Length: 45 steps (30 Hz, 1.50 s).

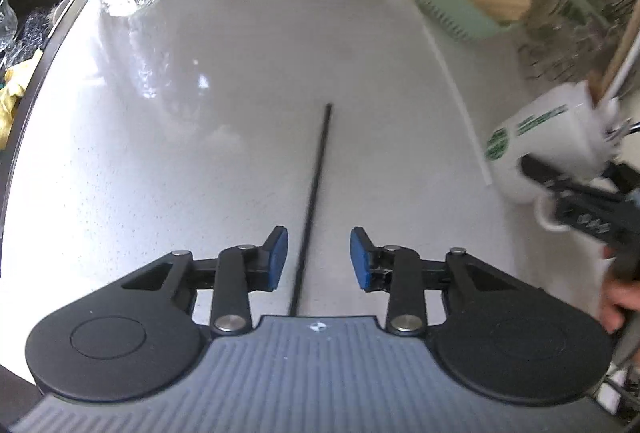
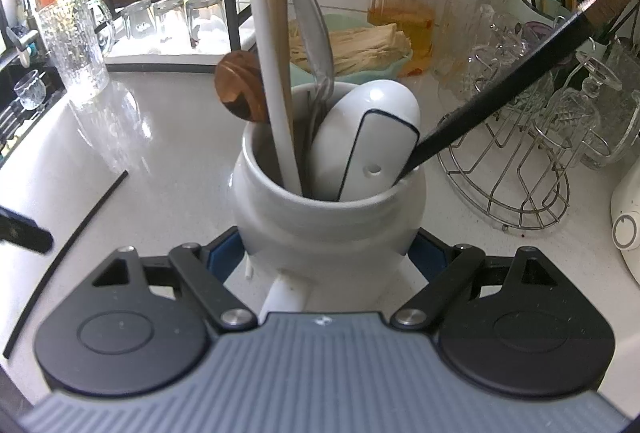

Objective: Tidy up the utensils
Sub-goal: 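Move the open left tool down to the black chopstick on the counter, then close the left tool on the black chopstick's end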

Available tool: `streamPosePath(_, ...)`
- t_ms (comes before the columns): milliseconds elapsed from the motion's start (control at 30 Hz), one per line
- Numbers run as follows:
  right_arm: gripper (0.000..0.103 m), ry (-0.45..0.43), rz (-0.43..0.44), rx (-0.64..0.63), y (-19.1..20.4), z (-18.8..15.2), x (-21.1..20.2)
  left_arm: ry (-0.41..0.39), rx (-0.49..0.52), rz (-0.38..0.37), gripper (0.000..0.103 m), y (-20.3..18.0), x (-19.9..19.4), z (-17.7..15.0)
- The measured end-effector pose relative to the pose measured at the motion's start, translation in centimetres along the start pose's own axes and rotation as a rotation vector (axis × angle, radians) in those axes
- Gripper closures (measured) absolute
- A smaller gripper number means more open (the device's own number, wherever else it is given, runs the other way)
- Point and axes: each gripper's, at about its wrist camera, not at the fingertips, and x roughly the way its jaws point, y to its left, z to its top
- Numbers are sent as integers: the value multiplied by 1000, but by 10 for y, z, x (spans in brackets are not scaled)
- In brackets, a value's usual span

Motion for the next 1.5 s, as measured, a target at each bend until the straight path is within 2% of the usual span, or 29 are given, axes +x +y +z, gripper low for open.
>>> streamPosePath(267,13,7,-1,1,-1,1,1,-12,42,40,80,-6,16,2)
streamPosePath(367,13,8,-2,3,0,1,0,9,51,49,87,-10,18,5)
streamPosePath(433,13,6,-1,3,0,0,0,31,42,42,98,-13,21,9)
streamPosePath(533,13,2,0,7,-1,-1,0,57,45,28,99,-19,25,11)
streamPosePath(600,13,-1,-1,8,-1,-1,0,53,83,50,99,-28,27,11)
streamPosePath(767,13,-3,-4,14,-1,-2,-1,59,85,33,100,-30,28,12)
streamPosePath(1167,13,-18,-10,19,1,-4,-2,-68,130,-43,100,-56,-25,24)
streamPosePath(1233,13,-22,-12,20,1,-5,-2,-81,147,-68,103,-64,-34,23)
streamPosePath(1500,13,-41,-22,34,2,-7,-3,-114,225,-128,103,-93,-53,16)
